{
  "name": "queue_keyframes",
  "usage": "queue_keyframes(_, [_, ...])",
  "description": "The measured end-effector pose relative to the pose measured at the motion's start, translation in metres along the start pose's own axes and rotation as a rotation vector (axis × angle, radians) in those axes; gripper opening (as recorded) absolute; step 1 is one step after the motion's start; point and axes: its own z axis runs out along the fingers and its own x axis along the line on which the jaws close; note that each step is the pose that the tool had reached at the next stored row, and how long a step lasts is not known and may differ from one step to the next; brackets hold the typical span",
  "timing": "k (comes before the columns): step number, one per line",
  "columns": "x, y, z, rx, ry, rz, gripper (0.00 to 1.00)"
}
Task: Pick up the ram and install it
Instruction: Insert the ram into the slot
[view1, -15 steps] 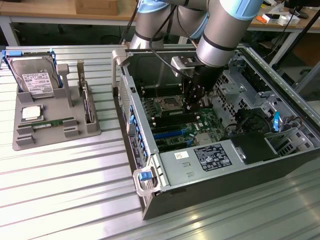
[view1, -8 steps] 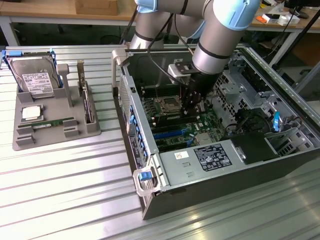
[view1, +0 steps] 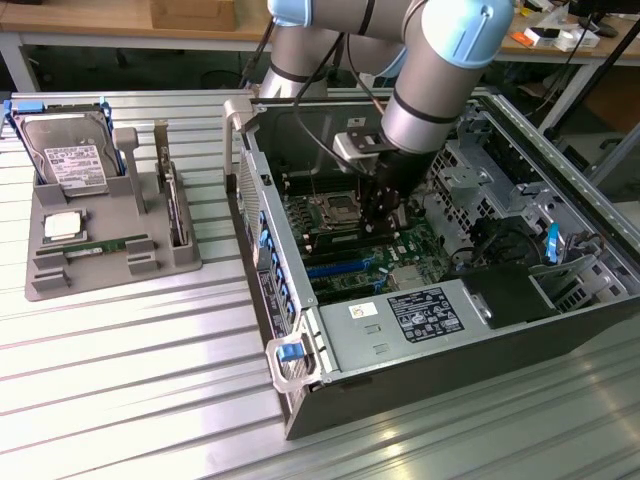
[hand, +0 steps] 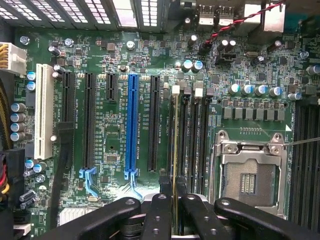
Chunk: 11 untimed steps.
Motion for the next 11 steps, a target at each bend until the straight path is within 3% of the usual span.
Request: queue_keyframes(11, [-0.0004,0.0012,0.0041,0.0019,-0.0003,0.000,0.14])
